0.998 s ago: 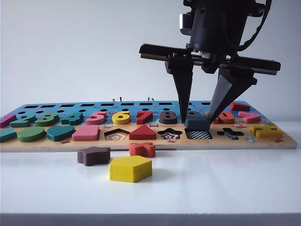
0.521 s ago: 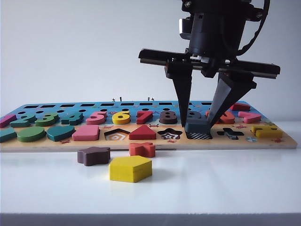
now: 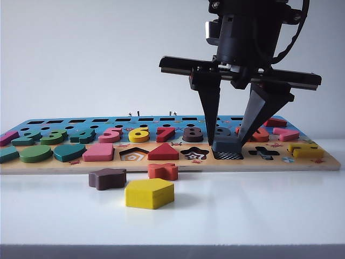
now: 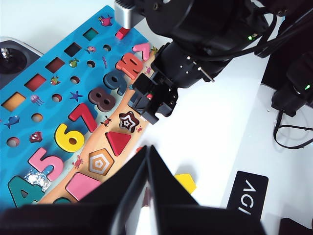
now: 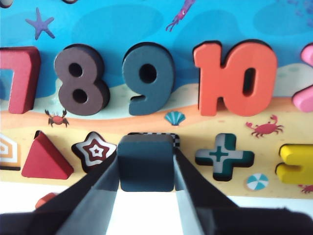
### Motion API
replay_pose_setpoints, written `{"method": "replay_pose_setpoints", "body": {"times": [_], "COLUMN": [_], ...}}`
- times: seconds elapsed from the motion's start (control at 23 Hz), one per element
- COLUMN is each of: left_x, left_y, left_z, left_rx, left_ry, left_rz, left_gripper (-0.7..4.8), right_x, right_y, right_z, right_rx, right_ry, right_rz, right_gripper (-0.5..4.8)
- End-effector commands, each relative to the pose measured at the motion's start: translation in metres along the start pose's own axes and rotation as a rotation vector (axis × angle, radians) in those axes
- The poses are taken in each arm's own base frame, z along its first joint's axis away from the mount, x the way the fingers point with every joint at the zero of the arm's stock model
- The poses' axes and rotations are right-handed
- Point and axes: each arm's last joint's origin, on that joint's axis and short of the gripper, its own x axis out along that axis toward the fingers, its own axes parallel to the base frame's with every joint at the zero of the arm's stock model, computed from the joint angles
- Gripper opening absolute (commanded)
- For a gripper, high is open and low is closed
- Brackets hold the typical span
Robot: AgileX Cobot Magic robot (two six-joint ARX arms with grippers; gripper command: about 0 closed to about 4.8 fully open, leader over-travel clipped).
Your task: Insert the cube into the slot.
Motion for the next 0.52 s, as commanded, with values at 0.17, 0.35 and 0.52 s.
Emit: {"method": "replay_pose_setpoints", "body": {"times": [0.17,0.35,0.52], "left_x": [-0.0009,-0.0009,-0.0009], "left_y": [-0.0002,-0.0002,-0.0002], "left_z": [0.0019,0.0018,0.0019], "left_rx": [0.011,0.011,0.011], "left_ry": [-0.011,-0.011,-0.011], "left_rz": [-0.002,-0.002,-0.002], "left_gripper": [0.17,0.17,0.17], "right_x": [-0.0005,-0.0003,-0.0003], "right_y": [0.0004,0.0004,0.0003], "right_z": [0.0013,0.0013,0.0013], "right_rx": [0.006,0.006,0.006], "right_ry": [-0.018,-0.018,-0.020], "right_rz": [-0.002,-0.003,-0.005], "right_gripper": [1.90,2.12,2.21]}}
